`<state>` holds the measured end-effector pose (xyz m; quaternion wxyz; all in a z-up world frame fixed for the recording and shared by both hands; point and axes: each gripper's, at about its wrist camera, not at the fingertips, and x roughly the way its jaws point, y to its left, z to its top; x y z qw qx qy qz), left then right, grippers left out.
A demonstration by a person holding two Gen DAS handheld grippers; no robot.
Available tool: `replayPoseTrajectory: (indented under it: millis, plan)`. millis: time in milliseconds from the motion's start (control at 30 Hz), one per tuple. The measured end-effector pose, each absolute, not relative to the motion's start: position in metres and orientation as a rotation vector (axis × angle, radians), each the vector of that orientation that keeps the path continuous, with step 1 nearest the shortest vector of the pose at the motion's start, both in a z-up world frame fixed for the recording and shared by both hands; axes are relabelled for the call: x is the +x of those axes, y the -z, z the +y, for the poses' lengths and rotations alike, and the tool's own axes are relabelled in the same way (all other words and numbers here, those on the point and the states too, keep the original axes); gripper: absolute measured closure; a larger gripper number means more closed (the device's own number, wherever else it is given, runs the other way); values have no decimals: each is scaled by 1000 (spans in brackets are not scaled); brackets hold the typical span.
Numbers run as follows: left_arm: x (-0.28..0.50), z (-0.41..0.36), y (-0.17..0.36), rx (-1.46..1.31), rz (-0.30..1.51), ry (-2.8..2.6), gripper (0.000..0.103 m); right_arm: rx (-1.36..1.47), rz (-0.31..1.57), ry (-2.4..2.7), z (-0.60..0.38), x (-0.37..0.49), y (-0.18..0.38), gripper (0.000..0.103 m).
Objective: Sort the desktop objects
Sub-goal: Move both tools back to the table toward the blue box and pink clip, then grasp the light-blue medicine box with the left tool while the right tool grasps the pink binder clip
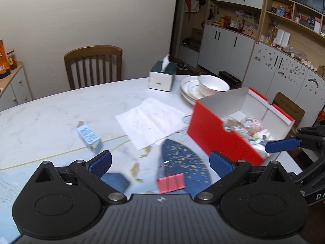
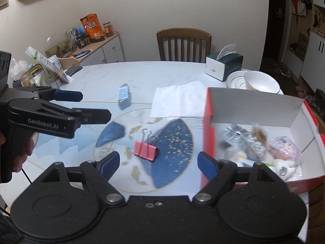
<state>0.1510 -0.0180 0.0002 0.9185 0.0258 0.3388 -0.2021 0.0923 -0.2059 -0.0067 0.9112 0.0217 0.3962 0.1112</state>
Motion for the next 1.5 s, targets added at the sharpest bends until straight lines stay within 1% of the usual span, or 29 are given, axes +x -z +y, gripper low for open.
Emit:
replayPoseTrajectory:
  millis: [233, 567, 867, 1200, 1500]
  plan:
    - [166, 17, 12, 44, 711, 379, 0, 87, 829, -192, -178, 104, 22, 19]
    - [201, 58, 31, 20, 739, 312, 0, 53, 862, -155, -149, 127, 42, 19]
    - [253, 65, 54, 4, 776, 223, 0, 51, 912, -120, -138, 159, 71, 19]
    - [327, 56, 83, 8, 841, 141, 0, 58, 978, -101, -138, 186, 104, 19]
    - [358, 52, 109, 12, 899, 58, 0, 77, 1008, -62, -133, 204, 121, 19]
